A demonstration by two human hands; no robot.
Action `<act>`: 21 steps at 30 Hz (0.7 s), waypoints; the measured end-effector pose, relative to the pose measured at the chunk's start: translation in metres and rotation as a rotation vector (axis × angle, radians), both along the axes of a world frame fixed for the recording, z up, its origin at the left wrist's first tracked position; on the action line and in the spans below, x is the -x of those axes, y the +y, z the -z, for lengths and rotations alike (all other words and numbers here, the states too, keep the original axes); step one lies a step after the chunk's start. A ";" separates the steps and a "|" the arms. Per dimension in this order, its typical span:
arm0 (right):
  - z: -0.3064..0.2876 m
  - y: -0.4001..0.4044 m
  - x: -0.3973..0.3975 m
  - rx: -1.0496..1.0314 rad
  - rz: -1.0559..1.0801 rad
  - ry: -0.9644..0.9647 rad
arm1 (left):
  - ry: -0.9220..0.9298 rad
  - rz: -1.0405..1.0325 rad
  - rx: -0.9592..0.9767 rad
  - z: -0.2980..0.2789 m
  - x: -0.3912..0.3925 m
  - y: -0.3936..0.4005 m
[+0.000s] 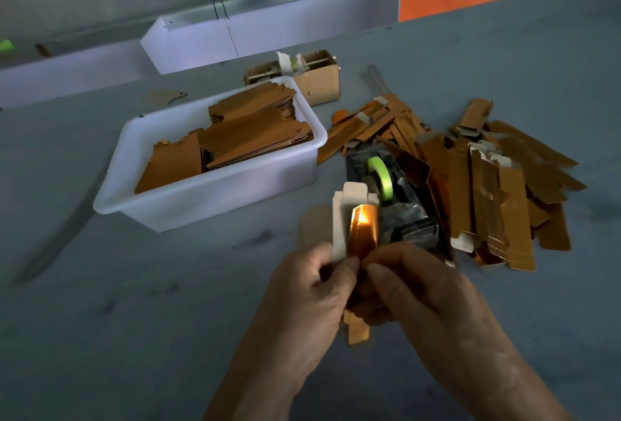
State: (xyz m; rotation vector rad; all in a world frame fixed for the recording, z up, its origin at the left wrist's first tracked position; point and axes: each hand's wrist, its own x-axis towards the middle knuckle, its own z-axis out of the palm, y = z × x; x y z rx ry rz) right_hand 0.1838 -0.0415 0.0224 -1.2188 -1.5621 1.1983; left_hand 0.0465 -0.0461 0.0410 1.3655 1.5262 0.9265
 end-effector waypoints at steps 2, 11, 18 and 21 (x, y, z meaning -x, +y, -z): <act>-0.001 0.000 -0.004 -0.035 0.101 -0.061 | -0.026 0.031 0.030 -0.001 0.001 -0.001; -0.004 0.002 -0.012 0.239 0.063 0.232 | -0.134 0.070 0.114 0.001 0.002 -0.005; -0.001 0.004 -0.007 0.236 0.182 0.318 | -0.015 -0.176 -0.103 0.009 -0.010 -0.009; 0.001 0.004 -0.004 0.237 0.215 0.340 | 0.171 -0.261 -0.264 0.010 -0.020 -0.011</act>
